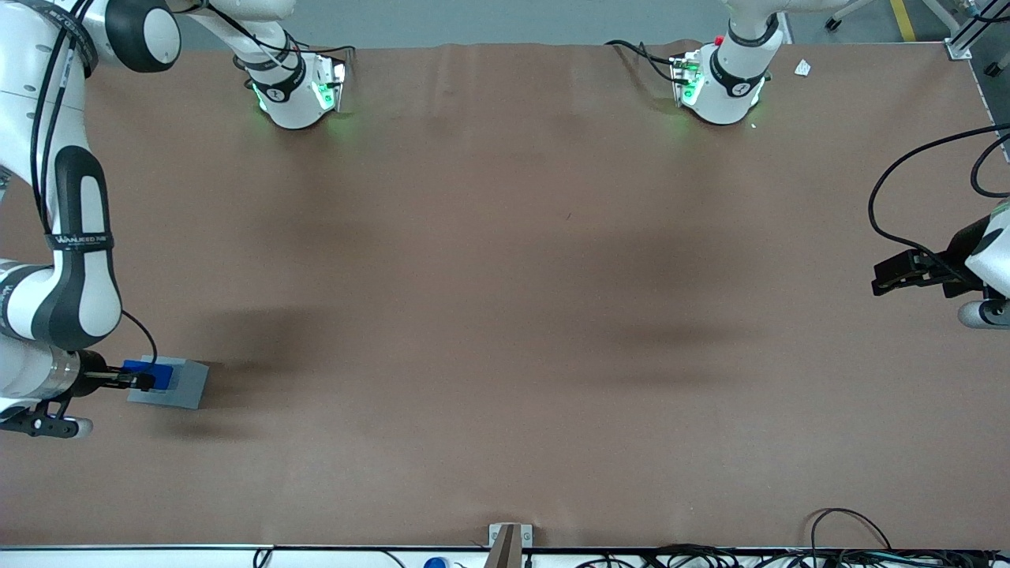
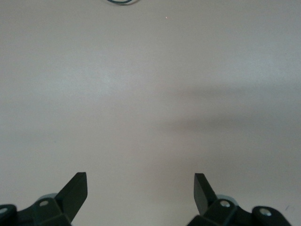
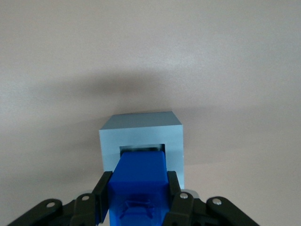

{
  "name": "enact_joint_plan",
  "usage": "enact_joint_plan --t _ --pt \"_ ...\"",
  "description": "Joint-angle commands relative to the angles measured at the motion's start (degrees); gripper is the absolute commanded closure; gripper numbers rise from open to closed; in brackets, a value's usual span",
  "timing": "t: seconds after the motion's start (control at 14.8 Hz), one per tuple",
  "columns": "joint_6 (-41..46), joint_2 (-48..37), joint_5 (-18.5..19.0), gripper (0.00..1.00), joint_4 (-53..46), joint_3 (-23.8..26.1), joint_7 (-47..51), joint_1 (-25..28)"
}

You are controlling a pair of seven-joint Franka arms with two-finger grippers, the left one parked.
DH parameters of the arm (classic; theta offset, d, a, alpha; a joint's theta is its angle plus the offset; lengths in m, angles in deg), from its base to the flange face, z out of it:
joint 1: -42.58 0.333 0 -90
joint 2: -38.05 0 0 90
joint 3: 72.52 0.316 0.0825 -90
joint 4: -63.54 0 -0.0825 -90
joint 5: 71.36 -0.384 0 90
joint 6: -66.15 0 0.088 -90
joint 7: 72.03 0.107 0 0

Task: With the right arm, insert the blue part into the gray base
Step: 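Lower the blue cube into the gray base's square opening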

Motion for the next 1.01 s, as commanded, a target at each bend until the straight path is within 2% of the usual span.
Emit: enact_joint_plan --t 0.0,0.81,0.88,0.94 --pt "-0.7 0.2 0.3 1.00 0.3 0.8 -0.6 -1.1" --pt "-2.5 1.2 -0.4 0.98 0.2 1.1 -0.1 -1.1" --pt "-2.5 1.2 -0.4 0.82 0.3 1.1 -0.1 -1.1" --pt "-2.5 1.2 -0.4 0.33 0.3 1.1 -0.1 -1.1"
